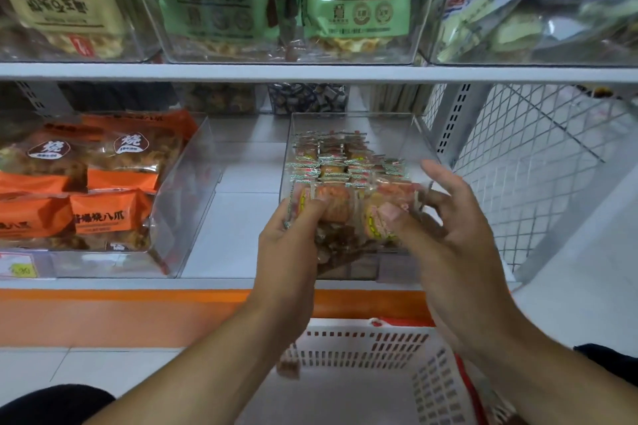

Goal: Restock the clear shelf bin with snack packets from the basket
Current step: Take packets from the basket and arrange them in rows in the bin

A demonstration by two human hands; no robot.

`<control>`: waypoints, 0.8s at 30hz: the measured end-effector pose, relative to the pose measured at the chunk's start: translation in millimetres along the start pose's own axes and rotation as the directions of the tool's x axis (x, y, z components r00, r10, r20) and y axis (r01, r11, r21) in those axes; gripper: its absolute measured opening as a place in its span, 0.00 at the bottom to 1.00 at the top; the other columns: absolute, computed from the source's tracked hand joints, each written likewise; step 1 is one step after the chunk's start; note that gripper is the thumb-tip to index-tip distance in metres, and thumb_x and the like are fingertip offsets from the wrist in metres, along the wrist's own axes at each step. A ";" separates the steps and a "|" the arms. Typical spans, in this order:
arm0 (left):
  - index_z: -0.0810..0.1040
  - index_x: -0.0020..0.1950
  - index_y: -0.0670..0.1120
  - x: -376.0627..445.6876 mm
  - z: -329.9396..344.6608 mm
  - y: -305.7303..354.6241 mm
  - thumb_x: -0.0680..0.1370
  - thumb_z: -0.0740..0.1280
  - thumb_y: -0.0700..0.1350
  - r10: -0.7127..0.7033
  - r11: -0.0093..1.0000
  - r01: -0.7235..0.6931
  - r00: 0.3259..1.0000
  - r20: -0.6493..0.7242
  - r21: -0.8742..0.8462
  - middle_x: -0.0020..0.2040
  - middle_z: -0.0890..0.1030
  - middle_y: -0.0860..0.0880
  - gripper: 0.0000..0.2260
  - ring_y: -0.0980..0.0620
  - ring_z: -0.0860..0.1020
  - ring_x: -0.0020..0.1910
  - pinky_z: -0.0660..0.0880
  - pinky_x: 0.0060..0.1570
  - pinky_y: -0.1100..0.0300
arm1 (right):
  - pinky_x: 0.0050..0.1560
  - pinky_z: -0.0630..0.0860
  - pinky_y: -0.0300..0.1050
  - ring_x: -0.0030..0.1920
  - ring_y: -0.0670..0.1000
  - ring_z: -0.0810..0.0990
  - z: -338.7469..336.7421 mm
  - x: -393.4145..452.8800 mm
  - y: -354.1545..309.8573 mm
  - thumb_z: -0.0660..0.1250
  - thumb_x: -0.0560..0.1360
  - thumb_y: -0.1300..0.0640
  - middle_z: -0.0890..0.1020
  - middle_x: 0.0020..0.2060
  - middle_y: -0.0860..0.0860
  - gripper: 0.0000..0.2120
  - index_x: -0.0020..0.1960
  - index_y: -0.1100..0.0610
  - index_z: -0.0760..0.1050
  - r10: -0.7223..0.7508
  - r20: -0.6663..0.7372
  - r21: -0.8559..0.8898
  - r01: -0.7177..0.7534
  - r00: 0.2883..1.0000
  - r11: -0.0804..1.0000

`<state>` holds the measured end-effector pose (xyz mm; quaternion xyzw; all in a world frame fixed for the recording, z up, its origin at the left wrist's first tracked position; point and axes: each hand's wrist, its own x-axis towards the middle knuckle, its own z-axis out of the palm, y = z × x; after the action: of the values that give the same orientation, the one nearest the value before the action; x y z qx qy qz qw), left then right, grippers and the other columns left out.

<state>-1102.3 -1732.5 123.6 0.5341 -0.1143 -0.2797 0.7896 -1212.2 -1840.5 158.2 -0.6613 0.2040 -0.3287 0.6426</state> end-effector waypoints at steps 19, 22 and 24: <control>0.84 0.59 0.54 42.2 -2.9 -8.1 0.75 0.73 0.54 -0.187 0.973 0.186 0.982 -0.008 0.134 0.55 0.87 0.48 0.14 0.42 0.84 0.56 0.80 0.58 0.39 | 0.52 0.72 0.45 0.50 0.54 0.72 5.0 253.8 64.2 0.70 0.75 0.64 0.74 0.50 0.54 0.12 0.47 0.52 0.70 0.268 0.229 -0.959 0.170 0.936 0.225; 0.83 0.62 0.55 43.1 0.3 -9.4 0.70 0.73 0.56 -0.196 0.973 0.197 0.980 -0.021 0.119 0.57 0.86 0.50 0.20 0.42 0.83 0.60 0.78 0.61 0.39 | 0.50 0.74 0.47 0.41 0.52 0.72 7.0 258.6 65.6 0.70 0.76 0.61 0.74 0.45 0.52 0.12 0.43 0.49 0.68 0.271 0.253 -0.957 0.199 0.929 0.212; 0.83 0.61 0.56 43.6 2.0 -10.0 0.70 0.73 0.56 -0.205 0.973 0.207 0.978 -0.029 0.105 0.56 0.87 0.50 0.20 0.41 0.83 0.59 0.78 0.61 0.39 | 0.37 0.74 0.46 0.33 0.52 0.69 9.4 259.6 71.1 0.65 0.79 0.62 0.71 0.38 0.53 0.09 0.42 0.55 0.70 0.234 0.231 -0.940 0.154 0.944 0.305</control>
<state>-1070.8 -1761.3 110.2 0.5872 -0.0660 -0.3486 0.7276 -1012.9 -2020.0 133.5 -0.9504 0.2658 -0.0145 0.1606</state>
